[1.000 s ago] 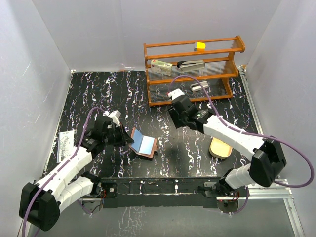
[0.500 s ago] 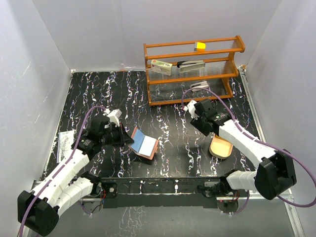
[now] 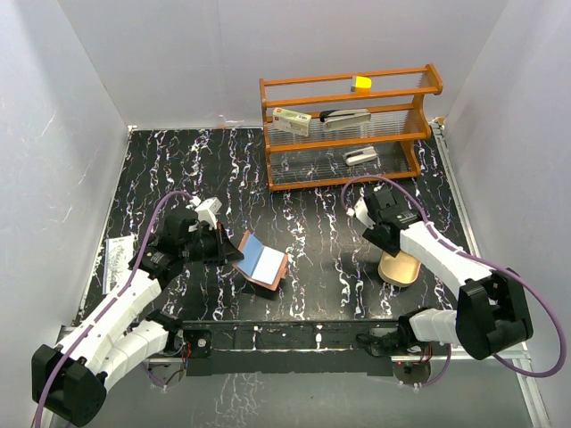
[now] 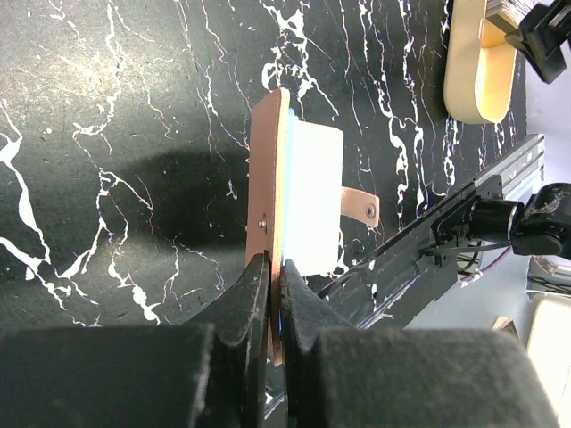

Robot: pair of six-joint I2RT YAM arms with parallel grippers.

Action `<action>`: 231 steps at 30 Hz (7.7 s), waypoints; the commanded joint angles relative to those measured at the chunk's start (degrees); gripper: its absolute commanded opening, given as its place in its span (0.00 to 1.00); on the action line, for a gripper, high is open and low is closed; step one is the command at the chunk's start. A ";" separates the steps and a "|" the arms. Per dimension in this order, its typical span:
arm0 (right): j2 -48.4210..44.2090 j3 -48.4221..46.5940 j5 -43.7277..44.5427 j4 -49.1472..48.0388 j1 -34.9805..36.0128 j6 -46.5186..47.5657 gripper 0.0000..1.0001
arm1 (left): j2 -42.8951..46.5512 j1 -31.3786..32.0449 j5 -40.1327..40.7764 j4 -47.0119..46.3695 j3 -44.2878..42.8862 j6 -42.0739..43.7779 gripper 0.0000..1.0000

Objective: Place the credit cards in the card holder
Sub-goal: Pick up the credit card from the storage box, then insert the credit card into the card holder.

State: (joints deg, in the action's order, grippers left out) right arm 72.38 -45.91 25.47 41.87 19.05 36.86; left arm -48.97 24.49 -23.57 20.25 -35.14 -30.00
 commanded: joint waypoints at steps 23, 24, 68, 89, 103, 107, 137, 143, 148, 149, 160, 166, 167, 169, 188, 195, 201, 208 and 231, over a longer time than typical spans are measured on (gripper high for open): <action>2.83 4.63 5.72 -15.44 -1.65 5.12 0.57 | 0.47 -0.14 -3.67 -0.40 -1.71 1.17 0.00; 2.85 4.46 5.21 -15.14 -1.65 4.96 0.56 | 0.50 -0.19 -3.59 -0.39 -1.67 1.17 0.00; 2.47 -10.94 -6.09 8.26 -1.78 -5.93 0.00 | -0.35 -0.15 -2.81 -1.28 -1.04 0.33 0.00; 4.85 -32.74 -29.56 11.19 1.14 -48.16 0.00 | -6.09 -0.08 -4.08 -22.33 9.96 -19.46 0.00; 0.88 -11.53 -52.20 -18.39 9.39 -80.59 0.00 | -7.25 -0.07 -1.13 -29.84 18.95 -24.54 0.00; 4.92 -10.58 -49.21 -21.60 16.49 -82.56 0.00 | -7.82 -0.06 -0.98 -29.89 20.15 -24.14 0.00; 24.83 -10.44 -50.51 -21.66 18.95 -74.21 0.00 | -6.56 -0.06 5.39 -15.32 16.80 -14.73 0.00; 23.82 -8.49 -55.85 -27.45 18.87 -77.13 0.00 | -6.82 -0.05 5.03 -15.76 17.28 -14.91 0.00; 23.39 -6.29 -58.41 -32.08 18.88 -79.92 0.00 | -8.09 -0.06 4.66 -16.35 17.47 -15.00 0.00; 23.66 -6.15 -58.60 -32.57 18.92 -80.30 0.00 | -8.37 -0.06 4.52 -16.46 17.47 -15.08 0.00; 26.02 -4.70 -59.56 -37.43 18.91 -83.44 0.00 | -8.43 -0.06 4.32 -16.99 17.99 -15.53 0.00; 27.02 -4.83 -58.97 -38.01 18.99 -83.85 0.00 | -8.43 -0.06 4.11 -17.19 18.35 -15.70 0.00; 27.02 -4.67 -58.99 -38.35 18.96 -84.13 0.00 | -8.47 -0.06 4.07 -17.25 18.35 -15.74 0.00; 27.03 -4.18 -59.04 -39.49 19.00 -84.99 0.00 | -8.51 -0.06 3.91 -17.34 18.43 -15.79 0.00; 25.72 -3.43 -54.23 -36.11 20.21 -88.53 0.00 | -7.71 -0.06 3.70 -17.70 19.67 -17.11 0.00; 24.61 -3.19 -51.55 -34.36 22.14 -89.57 0.00 | -7.72 -0.06 3.97 -17.61 19.58 -17.18 0.00; 24.90 -3.22 -49.66 -34.54 22.12 -89.37 0.00 | -7.39 -0.06 3.91 -17.24 19.55 -17.24 0.00; 25.92 -2.76 -49.13 -36.85 22.13 -88.89 0.00 | -6.94 -0.06 3.70 -17.37 19.82 -17.59 0.00; 26.11 0.12 -46.23 -45.66 23.98 -93.29 0.00 | -7.16 -0.10 0.37 -22.56 22.52 -22.07 0.00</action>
State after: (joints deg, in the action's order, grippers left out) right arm 98.65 -46.19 -24.71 -1.43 41.98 -55.46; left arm -56.80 24.45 -20.40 -1.26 -13.04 -51.22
